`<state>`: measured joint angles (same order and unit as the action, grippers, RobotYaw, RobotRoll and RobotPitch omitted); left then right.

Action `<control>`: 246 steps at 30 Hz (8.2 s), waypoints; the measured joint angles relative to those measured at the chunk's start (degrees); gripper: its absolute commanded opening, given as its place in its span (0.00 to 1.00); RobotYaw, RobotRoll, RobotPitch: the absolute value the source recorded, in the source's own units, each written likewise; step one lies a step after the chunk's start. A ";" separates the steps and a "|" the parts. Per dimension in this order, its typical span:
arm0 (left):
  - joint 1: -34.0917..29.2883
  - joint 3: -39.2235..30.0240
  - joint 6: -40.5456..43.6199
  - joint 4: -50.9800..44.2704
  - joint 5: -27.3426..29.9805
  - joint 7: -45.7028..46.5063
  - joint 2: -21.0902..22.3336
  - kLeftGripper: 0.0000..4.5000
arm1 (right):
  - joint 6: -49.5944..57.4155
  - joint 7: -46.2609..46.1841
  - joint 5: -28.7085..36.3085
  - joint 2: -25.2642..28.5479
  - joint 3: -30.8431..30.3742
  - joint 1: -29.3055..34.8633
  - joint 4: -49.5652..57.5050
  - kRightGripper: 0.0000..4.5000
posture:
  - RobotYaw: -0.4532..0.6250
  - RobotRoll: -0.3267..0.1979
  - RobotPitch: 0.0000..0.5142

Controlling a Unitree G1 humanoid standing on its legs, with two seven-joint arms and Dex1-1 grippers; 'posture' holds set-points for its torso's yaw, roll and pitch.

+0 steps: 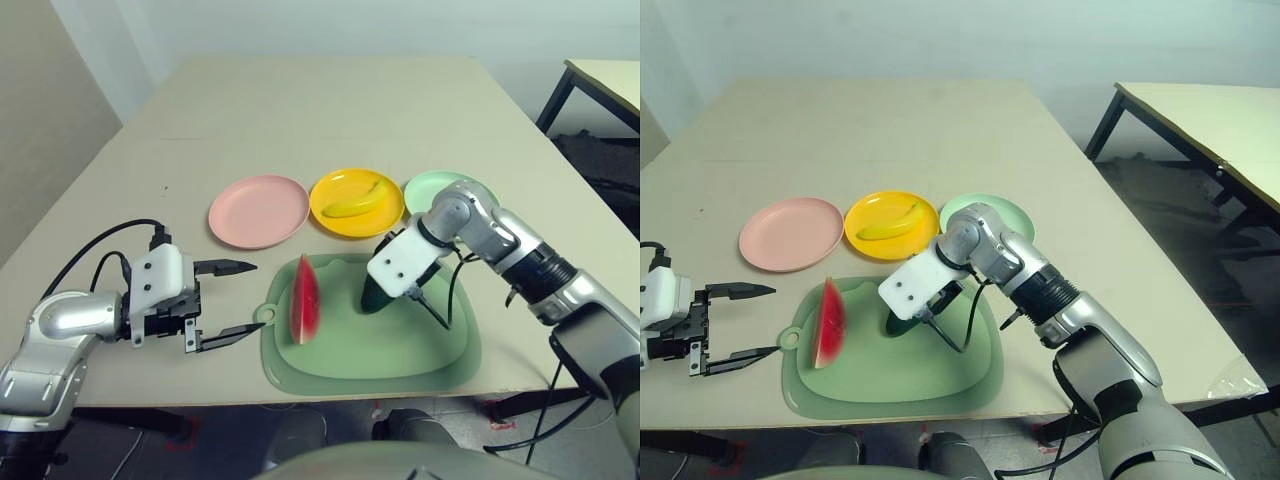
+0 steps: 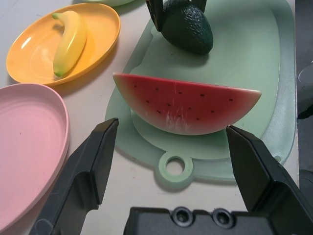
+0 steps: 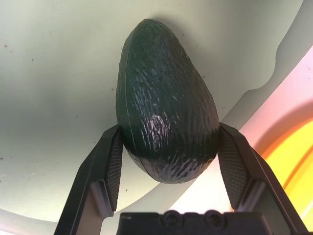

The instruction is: Place the fruits into color-matched plates.

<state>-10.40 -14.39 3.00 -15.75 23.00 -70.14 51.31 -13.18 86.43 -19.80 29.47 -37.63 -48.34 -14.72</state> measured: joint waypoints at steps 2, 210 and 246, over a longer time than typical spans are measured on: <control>0.08 0.09 -0.05 0.04 -0.03 0.02 -0.02 1.00 | -0.08 0.35 0.13 0.33 0.01 -0.06 -0.01 0.68 | 0.55 0.62 0.01; 73.86 45.85 -46.23 87.31 -49.60 10.55 -6.26 0.50 | 14.29 -32.03 45.12 -6.08 32.81 59.37 22.44 1.00 | 0.44 0.62 0.00; 57.57 13.67 -23.10 65.03 -16.54 -3.04 -7.06 0.99 | 10.79 -44.65 42.69 -9.27 44.27 41.96 8.02 1.00 | 0.47 0.62 0.00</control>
<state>47.17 -0.72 -20.10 49.28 6.47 -73.18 44.24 -2.40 41.78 22.89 20.20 6.64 -6.39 -6.70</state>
